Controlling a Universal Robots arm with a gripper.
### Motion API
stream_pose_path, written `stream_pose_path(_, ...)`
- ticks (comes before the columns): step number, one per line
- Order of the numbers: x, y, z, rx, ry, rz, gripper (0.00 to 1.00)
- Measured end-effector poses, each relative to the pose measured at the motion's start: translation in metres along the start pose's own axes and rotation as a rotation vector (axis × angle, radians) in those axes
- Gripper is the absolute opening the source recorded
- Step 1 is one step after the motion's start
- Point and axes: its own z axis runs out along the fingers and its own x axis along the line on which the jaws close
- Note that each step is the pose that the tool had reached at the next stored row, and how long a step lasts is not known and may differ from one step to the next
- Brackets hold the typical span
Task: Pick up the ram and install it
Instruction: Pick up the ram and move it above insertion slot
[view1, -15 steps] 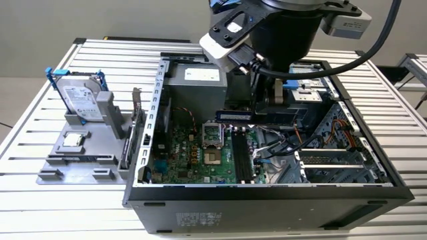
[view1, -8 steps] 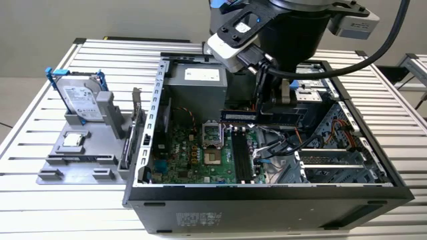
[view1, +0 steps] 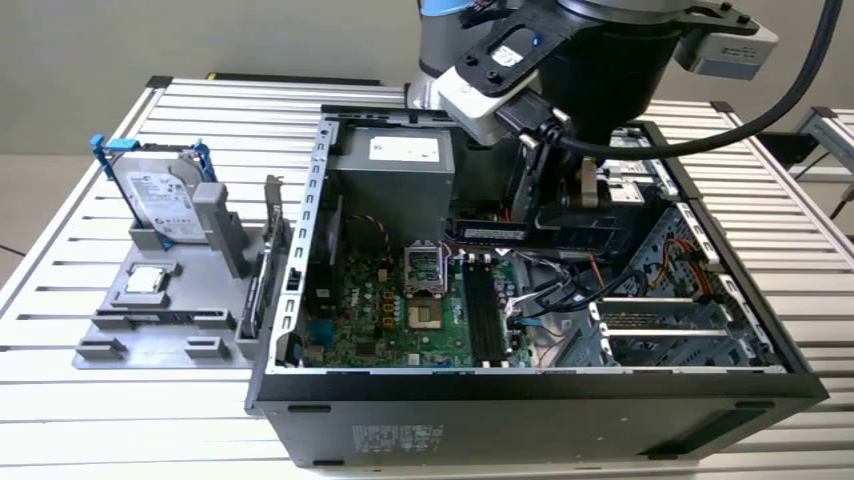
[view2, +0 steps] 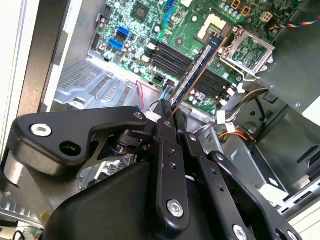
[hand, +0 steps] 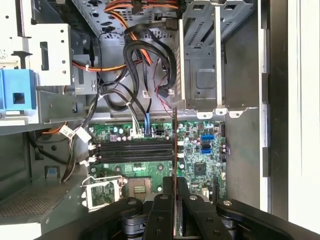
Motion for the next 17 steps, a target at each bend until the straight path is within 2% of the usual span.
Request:
stream_pose_path(11,0.0008,0.0129,0.0002,0.0001,0.0,0.002,0.0)
stream_pose_path(17,0.001,0.0159,0.0003,0.0001,0.0,0.003,0.0)
